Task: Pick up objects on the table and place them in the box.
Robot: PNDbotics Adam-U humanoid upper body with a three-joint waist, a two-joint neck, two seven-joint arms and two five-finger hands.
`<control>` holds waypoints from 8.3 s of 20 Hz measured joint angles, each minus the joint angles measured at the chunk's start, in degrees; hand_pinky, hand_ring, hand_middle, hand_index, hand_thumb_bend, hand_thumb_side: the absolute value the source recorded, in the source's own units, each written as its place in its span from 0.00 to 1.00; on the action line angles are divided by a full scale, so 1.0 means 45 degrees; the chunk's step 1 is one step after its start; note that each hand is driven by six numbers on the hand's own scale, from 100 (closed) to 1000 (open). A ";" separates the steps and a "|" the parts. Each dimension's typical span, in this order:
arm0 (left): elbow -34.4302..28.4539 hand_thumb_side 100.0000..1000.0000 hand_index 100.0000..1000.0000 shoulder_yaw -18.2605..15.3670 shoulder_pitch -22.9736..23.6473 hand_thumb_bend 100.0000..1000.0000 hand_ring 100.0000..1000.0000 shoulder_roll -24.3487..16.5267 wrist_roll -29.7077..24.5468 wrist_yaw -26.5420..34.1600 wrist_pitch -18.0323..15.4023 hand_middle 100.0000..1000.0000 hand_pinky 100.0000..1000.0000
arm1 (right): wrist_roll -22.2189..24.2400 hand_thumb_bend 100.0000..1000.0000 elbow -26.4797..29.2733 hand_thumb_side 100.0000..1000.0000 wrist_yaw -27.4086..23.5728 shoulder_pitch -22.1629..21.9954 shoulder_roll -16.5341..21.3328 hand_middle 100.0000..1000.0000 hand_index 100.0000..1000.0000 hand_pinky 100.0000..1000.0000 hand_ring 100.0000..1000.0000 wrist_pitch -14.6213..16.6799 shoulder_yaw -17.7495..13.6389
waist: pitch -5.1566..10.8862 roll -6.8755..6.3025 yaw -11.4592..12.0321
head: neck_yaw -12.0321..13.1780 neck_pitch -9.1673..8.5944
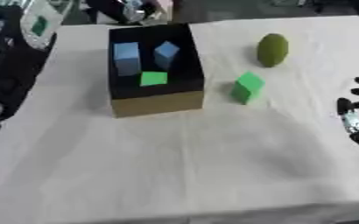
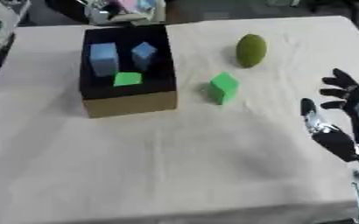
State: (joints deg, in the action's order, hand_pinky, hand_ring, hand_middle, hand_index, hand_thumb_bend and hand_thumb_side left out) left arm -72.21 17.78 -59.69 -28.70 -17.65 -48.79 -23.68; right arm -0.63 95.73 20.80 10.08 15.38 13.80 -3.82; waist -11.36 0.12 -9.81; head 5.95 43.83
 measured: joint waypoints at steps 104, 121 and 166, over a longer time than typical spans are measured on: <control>-0.5457 0.54 0.81 -0.4934 0.9369 0.68 0.67 0.0354 0.2781 0.9417 0.4622 0.65 0.80 | 0.4994 0.35 -1.0053 0.47 0.5632 0.8502 0.1764 0.88 1.00 0.76 0.87 0.3315 0.3658 | 0.0000 0.0289 0.1658 | -0.1612 0.0002; -0.5456 0.55 0.81 -0.4870 0.9394 0.65 0.67 0.0468 0.2751 0.9421 0.4639 0.65 0.80 | 0.3814 0.20 -1.0818 0.27 0.6542 0.8513 0.1340 0.60 0.80 0.54 0.57 0.3535 0.3253 | 0.0000 0.0289 0.1729 | -0.1662 0.0002; -0.5213 0.56 0.79 -0.3774 0.9118 0.62 0.68 0.1012 0.1372 0.9480 0.4415 0.66 0.81 | 0.3276 0.03 -0.9628 0.24 0.6009 1.1516 -0.1546 0.63 0.87 0.55 0.58 0.3560 0.3484 | 0.0000 0.0287 0.3312 | -0.2980 0.0002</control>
State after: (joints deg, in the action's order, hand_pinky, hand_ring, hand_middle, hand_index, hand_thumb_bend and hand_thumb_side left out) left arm -95.67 0.80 -18.66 -24.15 -11.48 -6.13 -3.81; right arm 14.11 52.40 47.84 61.91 8.42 29.82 11.86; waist -11.36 1.41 5.09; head -7.46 43.84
